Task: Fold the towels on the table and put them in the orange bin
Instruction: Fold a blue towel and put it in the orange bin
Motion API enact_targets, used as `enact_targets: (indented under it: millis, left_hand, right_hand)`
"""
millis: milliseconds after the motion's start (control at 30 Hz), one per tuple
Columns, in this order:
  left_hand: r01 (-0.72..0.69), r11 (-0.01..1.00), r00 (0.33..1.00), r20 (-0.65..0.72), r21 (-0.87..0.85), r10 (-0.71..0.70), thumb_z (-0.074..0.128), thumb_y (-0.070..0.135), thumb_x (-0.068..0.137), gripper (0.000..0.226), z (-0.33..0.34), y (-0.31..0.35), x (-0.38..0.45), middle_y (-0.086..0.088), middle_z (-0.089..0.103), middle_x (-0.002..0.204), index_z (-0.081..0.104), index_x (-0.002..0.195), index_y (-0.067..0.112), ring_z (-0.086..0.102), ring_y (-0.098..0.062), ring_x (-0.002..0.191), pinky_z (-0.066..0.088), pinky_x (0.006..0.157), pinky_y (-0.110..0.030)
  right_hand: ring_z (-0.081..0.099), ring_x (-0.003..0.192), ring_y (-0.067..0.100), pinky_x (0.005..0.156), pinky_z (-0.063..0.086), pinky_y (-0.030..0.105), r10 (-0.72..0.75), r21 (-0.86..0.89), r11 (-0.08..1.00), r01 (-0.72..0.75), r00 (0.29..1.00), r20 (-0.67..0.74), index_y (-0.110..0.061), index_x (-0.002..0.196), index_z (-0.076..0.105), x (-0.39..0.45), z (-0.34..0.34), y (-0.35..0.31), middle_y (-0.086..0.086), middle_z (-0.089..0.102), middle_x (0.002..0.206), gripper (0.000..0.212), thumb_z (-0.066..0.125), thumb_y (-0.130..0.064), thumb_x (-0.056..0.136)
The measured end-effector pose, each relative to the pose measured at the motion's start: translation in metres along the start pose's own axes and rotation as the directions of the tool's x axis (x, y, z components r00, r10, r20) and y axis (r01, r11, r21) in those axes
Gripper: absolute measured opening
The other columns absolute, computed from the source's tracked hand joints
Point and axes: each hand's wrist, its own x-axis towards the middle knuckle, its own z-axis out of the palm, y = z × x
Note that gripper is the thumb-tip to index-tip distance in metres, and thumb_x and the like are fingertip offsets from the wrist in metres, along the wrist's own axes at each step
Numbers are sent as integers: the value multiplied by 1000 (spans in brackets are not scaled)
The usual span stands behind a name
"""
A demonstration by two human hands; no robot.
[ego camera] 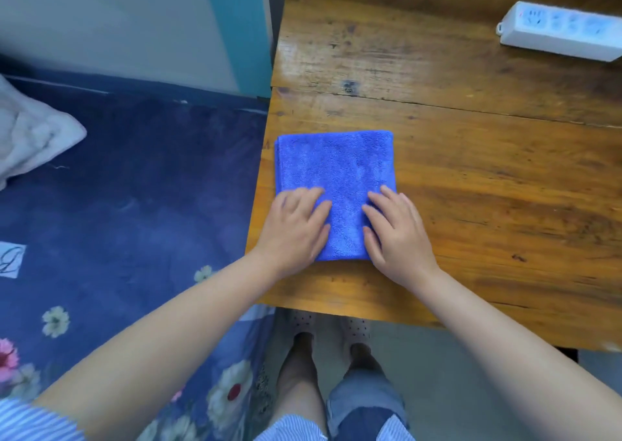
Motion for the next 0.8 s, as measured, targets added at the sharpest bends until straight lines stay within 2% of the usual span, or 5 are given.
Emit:
enact_targets:
  millis: [233,433,600,667,800]
  left_hand:
    - [135,987,974,170,87,-148,72,37,64,41,1,31,-46,-10,70,89,71,92,7,68,-26,78,34,79,-32]
    - [233,970,927,289,64,-241,87,35,40,54,-9,43,-36,-6,70,81,71,85,9,67,-23,69,53,63,-23]
    - [357,933,878,329,37,-349,82,30,55,55,-16,58,-35,-8,67,98,66,102,7,65,-24,87,50,77,-27]
    - [474,880,842,286,14,-458,79,26,63,52,-20,63,-35,-9,65,103,62,108,6,62,-24,94,46,84,-30]
    - [540,837,838,158,-90,-523,87,8,33,44,-40,69,-45,-8,65,63,68,72,3,64,-23,56,51,55,-24]
  right_hand:
    - [67,70,28,58,53,29,-284,-71,949,308,930,233,-3,78,70,-22,-12,7,12,69,76,25,78,-8,55]
    - [56,52,21,44,42,24,-438,-209,833,513,841,319,-9,67,66,-7,-18,12,4,61,60,23,45,-2,73]
    - [52,42,15,36,35,20,-421,-278,773,570,789,448,-15,51,61,5,-32,3,-2,55,49,11,59,-4,53]
    - [57,47,23,37,36,20,-380,-134,865,485,804,456,-5,57,63,13,-44,0,8,59,55,21,74,2,41]
    - [58,92,33,65,43,35,-360,78,927,367,810,464,4,102,61,30,-64,-3,20,61,98,29,54,-1,74]
